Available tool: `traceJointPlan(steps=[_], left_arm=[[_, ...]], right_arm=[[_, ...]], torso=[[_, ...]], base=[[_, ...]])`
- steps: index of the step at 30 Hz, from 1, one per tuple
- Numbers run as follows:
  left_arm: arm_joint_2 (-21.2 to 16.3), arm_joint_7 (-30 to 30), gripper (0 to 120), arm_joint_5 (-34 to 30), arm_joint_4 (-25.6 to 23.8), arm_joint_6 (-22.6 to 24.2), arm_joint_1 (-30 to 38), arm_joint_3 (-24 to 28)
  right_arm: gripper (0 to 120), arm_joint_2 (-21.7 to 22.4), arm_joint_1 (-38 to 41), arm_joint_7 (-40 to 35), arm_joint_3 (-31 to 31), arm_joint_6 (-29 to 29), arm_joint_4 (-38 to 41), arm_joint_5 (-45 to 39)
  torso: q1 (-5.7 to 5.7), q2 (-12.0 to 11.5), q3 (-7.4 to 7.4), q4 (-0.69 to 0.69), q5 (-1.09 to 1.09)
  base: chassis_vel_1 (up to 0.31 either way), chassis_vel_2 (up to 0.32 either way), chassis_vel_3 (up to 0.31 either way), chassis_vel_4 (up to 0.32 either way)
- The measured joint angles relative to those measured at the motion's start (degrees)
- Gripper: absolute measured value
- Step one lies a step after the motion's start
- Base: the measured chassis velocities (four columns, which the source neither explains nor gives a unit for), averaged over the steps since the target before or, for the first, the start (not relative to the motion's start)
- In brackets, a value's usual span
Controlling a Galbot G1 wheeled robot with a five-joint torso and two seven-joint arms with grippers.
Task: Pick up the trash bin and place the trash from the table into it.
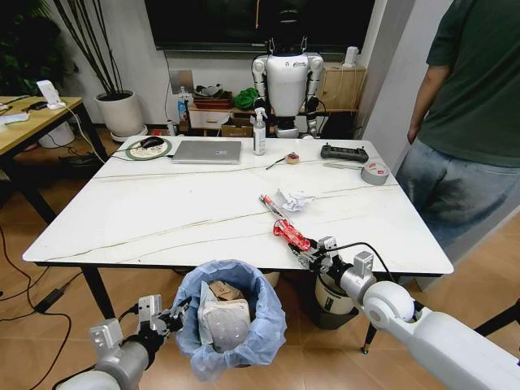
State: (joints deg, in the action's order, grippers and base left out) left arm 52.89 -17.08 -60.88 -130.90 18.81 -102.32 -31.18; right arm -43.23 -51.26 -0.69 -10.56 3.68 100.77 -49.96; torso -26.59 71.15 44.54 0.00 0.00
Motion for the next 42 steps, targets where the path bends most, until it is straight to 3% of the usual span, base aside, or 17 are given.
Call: traceJointPlan(steps=[14,22,32,42], left_arm=[[0.26,-0.06,2,-0.15,0.24,-0.02,0.93,1.03],[0.78,-0.25,2,-0.57,0.08,0.00,1.88,1.96],[1.54,-0.02,2,-0.14,-0.80,0.14,1.38,1.90],[1.94,0.44,2,-0.44,-0.95,0.39,1.52,2.24]], right_arm=[[45,3.46,0.72,2.70,3.00,-4.50,6.71,-3.81],[45,6.69,-0.46,11.65,-0.29,-9.19,16.39,-3.05],[45,10.12,-0.81,17.54,-6.35,-10.62,21.70,8.09],[45,9.82,-0.62,17.78,-7.90,-11.16,21.17,11.67]], torso=[[0.00,0.00,0.01,0.00,-0.01],[0.00,0.00,0.00,0.00,0.00],[0.00,-0.01,0.00,0.00,0.00],[0.00,-0.01,0.00,0.00,0.01]], base=[[0.000,0.000,0.000,0.000],[0.000,0.000,0.000,0.000],[0.000,0.000,0.000,0.000],[0.000,0.000,0.000,0.000]])
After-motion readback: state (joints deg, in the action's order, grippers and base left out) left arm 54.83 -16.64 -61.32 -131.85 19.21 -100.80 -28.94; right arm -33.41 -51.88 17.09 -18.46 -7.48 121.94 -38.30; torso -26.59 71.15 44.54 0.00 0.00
